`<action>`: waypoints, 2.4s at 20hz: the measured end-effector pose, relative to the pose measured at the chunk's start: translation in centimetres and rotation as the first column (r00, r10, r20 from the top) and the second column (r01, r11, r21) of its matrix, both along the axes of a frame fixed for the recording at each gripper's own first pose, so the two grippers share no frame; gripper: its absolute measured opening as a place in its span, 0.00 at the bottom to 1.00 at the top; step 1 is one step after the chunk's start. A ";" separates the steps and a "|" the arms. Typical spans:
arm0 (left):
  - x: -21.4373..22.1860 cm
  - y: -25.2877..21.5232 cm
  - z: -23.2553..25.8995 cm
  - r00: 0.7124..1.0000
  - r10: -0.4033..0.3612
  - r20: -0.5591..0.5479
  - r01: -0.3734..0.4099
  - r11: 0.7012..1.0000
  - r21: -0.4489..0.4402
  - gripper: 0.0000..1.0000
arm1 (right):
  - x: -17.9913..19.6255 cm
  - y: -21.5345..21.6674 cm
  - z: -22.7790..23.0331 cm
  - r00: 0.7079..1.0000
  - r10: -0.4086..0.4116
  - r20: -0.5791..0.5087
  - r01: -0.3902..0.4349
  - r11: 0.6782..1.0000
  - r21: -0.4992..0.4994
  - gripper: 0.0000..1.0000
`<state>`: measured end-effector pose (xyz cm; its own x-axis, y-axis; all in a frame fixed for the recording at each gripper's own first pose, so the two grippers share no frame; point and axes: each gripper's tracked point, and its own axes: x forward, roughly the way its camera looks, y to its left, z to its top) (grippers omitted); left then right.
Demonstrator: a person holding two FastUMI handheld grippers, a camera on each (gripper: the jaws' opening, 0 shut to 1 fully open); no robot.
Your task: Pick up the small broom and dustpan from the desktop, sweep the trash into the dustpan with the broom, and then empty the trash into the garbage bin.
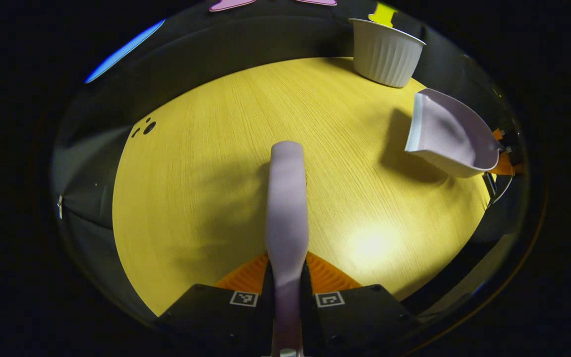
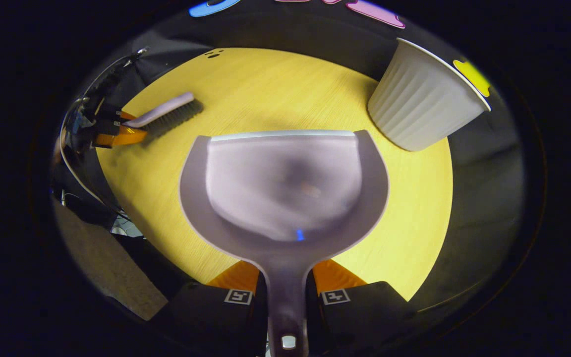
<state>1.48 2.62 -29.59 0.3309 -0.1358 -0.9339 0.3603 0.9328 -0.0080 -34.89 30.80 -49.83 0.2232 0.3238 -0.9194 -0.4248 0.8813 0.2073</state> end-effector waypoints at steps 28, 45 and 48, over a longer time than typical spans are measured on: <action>3.0 -0.1 11.2 0.953 0.075 0.295 -0.063 0.997 -0.052 0.40 | 1.6 -0.9 9.3 0.957 -0.223 0.184 0.181 0.959 0.217 0.41; 8.9 -4.6 32.5 0.657 0.271 0.703 0.011 0.929 -0.369 0.40 | 9.5 -4.5 26.6 0.685 -0.432 0.587 0.187 0.883 0.431 0.39; 8.9 -4.2 33.4 0.626 0.283 0.727 0.006 0.930 -0.367 0.40 | 10.7 -5.1 28.5 0.641 -0.448 0.623 0.183 0.878 0.443 0.41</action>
